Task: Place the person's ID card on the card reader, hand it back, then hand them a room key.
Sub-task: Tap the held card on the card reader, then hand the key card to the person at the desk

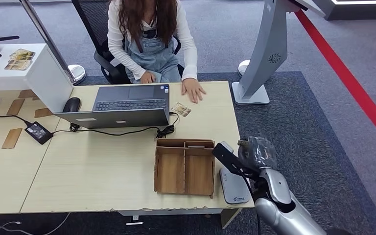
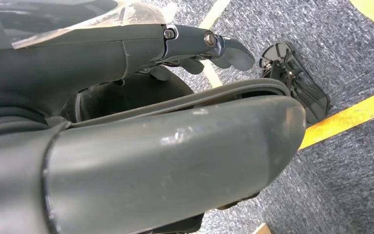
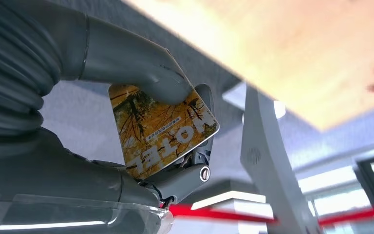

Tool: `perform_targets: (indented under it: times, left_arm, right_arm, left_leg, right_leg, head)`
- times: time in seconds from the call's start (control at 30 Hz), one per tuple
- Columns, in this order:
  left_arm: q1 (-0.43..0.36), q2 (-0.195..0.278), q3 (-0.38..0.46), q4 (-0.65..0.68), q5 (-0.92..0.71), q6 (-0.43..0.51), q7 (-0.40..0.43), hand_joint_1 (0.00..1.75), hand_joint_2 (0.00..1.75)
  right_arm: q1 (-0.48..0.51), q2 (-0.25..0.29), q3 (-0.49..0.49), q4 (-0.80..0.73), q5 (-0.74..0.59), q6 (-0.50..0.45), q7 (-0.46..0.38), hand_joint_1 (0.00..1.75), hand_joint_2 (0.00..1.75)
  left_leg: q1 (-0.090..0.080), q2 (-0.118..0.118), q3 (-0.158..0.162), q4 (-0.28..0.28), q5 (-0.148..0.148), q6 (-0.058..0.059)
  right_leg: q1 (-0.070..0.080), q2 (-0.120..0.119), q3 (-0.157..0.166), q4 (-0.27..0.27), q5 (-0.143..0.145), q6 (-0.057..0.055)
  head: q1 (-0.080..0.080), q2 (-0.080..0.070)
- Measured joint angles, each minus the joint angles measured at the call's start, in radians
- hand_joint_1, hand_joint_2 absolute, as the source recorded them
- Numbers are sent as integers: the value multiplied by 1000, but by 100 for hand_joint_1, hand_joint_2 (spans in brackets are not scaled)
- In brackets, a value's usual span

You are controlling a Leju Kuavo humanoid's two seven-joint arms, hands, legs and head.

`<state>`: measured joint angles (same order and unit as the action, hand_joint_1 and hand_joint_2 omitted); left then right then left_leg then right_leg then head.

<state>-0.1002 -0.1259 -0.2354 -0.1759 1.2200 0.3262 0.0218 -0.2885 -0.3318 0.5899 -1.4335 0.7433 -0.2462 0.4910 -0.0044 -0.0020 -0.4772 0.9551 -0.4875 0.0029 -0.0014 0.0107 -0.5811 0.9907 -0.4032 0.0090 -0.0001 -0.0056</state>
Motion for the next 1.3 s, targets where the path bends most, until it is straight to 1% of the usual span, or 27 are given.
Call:
perform_targets:
  times: [0.13,0.23,0.33,0.43,0.6,0.7,0.77,0.87,1.1,1.3]
  left_arm:
    - [1,0,0,0,-10,1,-4,0,0]
    - [0,0,0,0,-21,5,-7,0,0]
    - [0,0,-1,0,-36,3,-5,0,0]
    - [-1,0,-4,0,-54,-6,0,0,0]
    - [-2,-1,-17,0,-85,-20,4,0,0]
    - [-4,-1,-28,0,-102,-29,4,0,0]
    - [-4,-2,-34,0,-110,-35,4,0,0]
    - [-6,-3,-51,0,-122,-41,4,0,0]
    - [-6,-5,-80,0,-145,-53,-1,0,0]
    - [-5,-5,-94,0,-148,-57,-10,0,0]
  right_arm:
    - [-73,-32,-34,-95,80,23,13,175,175]
    - [-143,-42,-51,-158,112,45,5,175,175]
    - [-236,-36,-48,-209,125,78,-21,175,175]
    - [-341,-7,-34,-223,114,99,-55,175,175]
    - [-470,77,12,-176,31,93,-107,175,175]
    - [-520,122,36,-119,-9,70,-136,175,175]
    - [-548,159,56,-63,-26,54,-154,175,175]
    - [-613,225,93,61,-52,25,-187,175,175]
    - [-689,373,138,325,-126,-43,-262,175,175]
    - [-718,454,155,488,-176,-74,-299,175,175]
  left_leg:
    - [0,0,0,0,0,0]
    - [0,0,0,0,1,0]
    - [0,0,-1,0,1,-1]
    - [0,1,-1,0,2,-1]
    - [2,0,-2,0,3,-3]
    - [3,-1,-2,0,3,-3]
    - [3,-1,-3,0,3,-3]
    - [3,-1,-3,0,3,-3]
    - [4,-3,-3,0,4,-3]
    - [3,-2,-3,0,4,-3]
  right_leg:
    - [0,0,0,0,1,-1]
    - [0,0,0,0,1,-1]
    - [0,0,0,0,1,-1]
    - [1,0,0,0,2,-1]
    - [1,-1,0,1,2,-1]
    - [2,-1,0,1,2,-2]
    - [1,-1,-1,1,2,-2]
    - [1,0,-2,2,3,-3]
    - [2,-2,-3,2,3,-3]
    - [2,-2,-3,2,3,-3]
  head:
    - [0,0]
    - [0,0]
    - [0,0]
    - [0,0]
    - [0,0]
    - [0,0]
    - [0,0]
    - [0,0]
    - [0,0]
    - [0,0]
